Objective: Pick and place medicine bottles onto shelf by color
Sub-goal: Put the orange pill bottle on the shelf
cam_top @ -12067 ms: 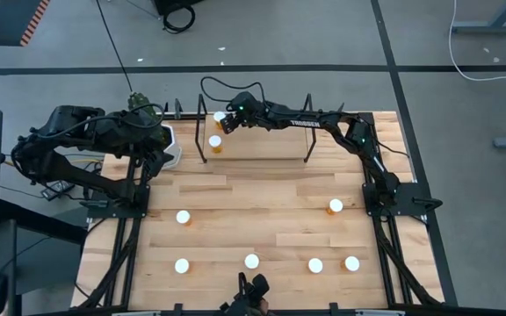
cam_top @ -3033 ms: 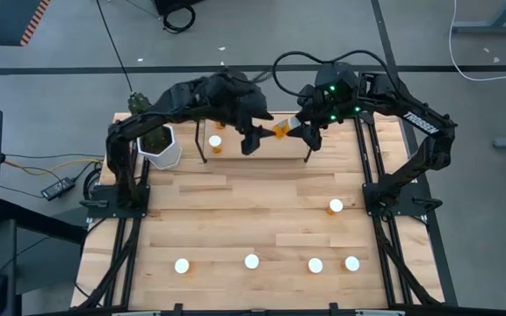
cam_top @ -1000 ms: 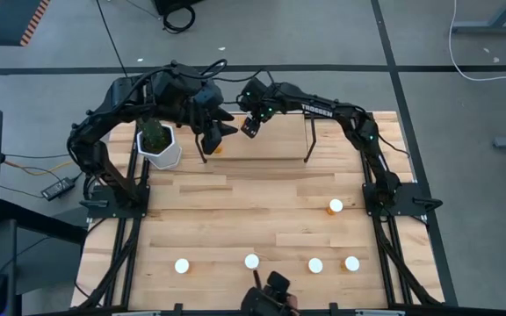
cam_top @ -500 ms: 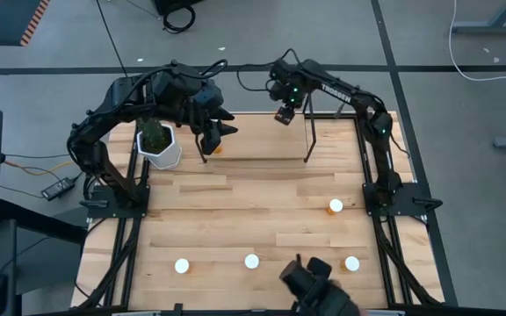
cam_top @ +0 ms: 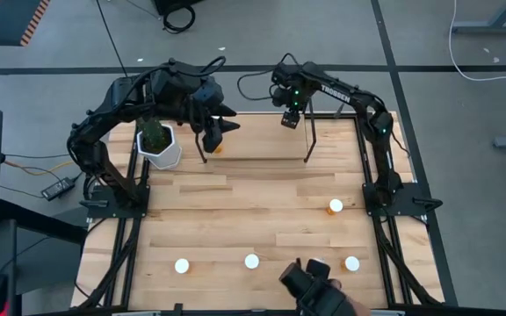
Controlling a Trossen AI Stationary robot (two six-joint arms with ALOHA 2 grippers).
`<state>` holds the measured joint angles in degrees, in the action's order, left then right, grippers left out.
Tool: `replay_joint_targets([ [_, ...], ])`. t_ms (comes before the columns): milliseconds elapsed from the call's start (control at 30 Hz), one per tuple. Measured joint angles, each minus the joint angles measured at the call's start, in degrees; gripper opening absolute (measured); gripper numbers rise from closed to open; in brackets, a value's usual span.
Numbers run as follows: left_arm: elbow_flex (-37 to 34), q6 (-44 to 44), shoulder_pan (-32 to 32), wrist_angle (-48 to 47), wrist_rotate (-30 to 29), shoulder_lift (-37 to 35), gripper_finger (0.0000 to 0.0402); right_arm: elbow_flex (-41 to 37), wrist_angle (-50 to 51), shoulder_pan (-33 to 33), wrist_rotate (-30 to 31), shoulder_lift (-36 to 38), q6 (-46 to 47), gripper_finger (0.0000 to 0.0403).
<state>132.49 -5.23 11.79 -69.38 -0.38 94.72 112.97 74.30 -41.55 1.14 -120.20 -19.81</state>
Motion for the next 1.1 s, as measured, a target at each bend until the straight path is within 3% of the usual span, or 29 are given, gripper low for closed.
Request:
replay_joint_targets([
  [367,0.0,0.4,0.0,0.0,0.0,0.0,0.0178,-4.3,-4.6,3.2,2.3,0.0,-0.6,0.0225],
  [1100,0.0,0.3,0.0,-0.1,0.0,0.0,0.0178,-6.1,-5.6,-0.8,2.3,0.0,6.1,0.0226],
])
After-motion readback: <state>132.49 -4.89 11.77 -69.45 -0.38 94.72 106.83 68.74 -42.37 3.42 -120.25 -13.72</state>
